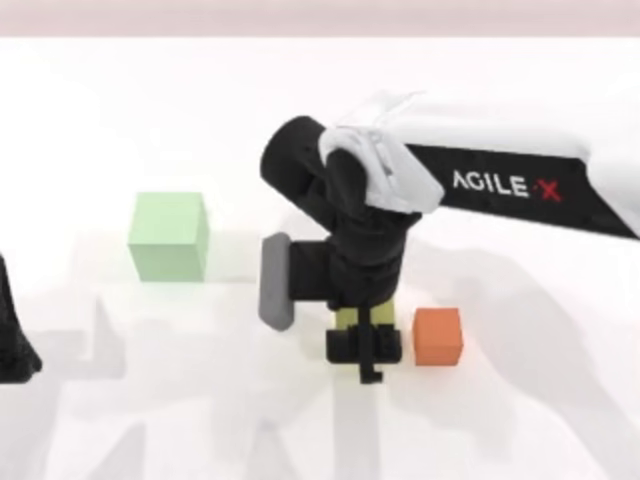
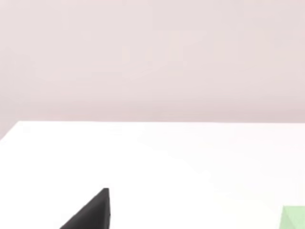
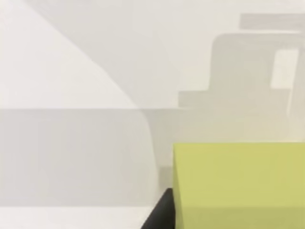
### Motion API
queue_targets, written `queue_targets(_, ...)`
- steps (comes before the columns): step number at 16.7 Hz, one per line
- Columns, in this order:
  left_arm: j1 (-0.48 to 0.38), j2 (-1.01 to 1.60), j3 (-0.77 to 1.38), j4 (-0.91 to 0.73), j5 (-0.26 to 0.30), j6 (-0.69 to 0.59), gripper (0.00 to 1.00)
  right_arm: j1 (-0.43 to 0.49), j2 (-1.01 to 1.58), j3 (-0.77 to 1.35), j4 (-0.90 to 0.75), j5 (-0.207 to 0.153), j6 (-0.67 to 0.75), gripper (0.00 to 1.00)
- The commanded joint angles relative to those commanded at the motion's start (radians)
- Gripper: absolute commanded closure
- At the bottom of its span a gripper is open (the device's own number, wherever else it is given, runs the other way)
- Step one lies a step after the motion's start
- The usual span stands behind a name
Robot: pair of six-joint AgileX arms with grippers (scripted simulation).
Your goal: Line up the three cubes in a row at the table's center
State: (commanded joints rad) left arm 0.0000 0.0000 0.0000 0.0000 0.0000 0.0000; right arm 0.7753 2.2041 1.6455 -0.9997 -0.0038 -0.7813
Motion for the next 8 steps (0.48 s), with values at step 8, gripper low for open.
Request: queue_targets(8,0.0,0.0,0.0,0.0,0.0,0.0,0.0,0.0,0.0,0.0,0.0,0.0,0.0,0.0)
